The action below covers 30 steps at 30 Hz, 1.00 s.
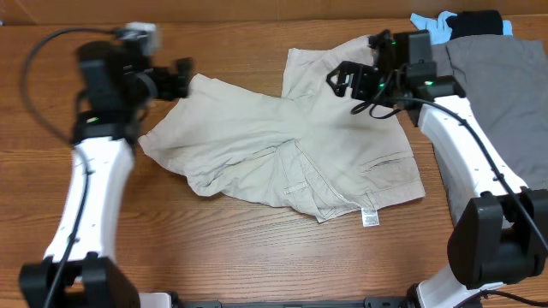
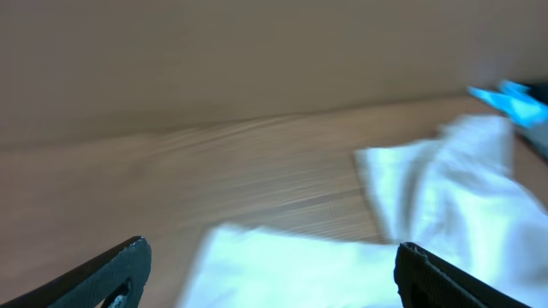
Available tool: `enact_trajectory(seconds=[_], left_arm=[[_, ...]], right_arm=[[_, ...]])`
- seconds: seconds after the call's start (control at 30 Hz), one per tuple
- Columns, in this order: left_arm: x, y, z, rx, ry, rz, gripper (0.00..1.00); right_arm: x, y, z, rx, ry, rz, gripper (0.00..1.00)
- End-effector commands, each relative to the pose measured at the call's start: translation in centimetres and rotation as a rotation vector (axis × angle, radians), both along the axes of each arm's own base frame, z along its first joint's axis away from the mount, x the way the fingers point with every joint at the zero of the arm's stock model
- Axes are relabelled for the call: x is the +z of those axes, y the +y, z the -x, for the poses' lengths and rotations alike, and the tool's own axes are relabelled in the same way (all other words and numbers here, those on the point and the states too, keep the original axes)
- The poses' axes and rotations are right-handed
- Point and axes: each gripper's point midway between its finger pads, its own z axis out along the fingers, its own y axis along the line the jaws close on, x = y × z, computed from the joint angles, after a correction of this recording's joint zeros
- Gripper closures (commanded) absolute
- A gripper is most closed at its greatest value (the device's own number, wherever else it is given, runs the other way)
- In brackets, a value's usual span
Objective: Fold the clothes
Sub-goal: 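Grasp the beige shorts with the right gripper and drop them mid-table, then grasp the top corner of the shorts with the left gripper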
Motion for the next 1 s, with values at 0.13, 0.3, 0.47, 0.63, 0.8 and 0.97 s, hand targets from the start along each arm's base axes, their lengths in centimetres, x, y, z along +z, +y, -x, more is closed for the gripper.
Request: enact_trajectory(seconds=[0.13, 0.3, 0.47, 0.63, 0.8, 0.97], left_arm=[[-2.2, -13.0, -4.8, -0.255, 0.040, -0.074, 0.06], [-4.5, -18.0, -9.4, -0.319, 0.090, -0.080, 0.06], [-8.1, -21.1, -12.4, -0.362, 0.115, -0.077, 0.06], [-12.7, -24.0, -13.2, -0.396, 0.151, -0.090, 0.07], [-16.9, -25.0, -13.1, -0.384, 0.200, -0.129, 0.07], [-19.6, -24.7, -13.1, -0.360, 0.240, -0.152, 0.12]], right_arm=[[1.0, -2.6, 0.4, -0.051, 0.018, 0.001, 0.00], [0.8, -4.4, 0.8, -0.089, 0.048, 0.003, 0.00], [0.5, -6.3, 1.0, -0.131, 0.072, 0.003, 0.00], [0.4, -6.9, 1.0, -0.145, 0.076, 0.003, 0.00], [0.2, -7.2, 1.0, -0.155, 0.082, 0.019, 0.00], [0.1, -7.2, 1.2, -0.156, 0.088, 0.019, 0.00]])
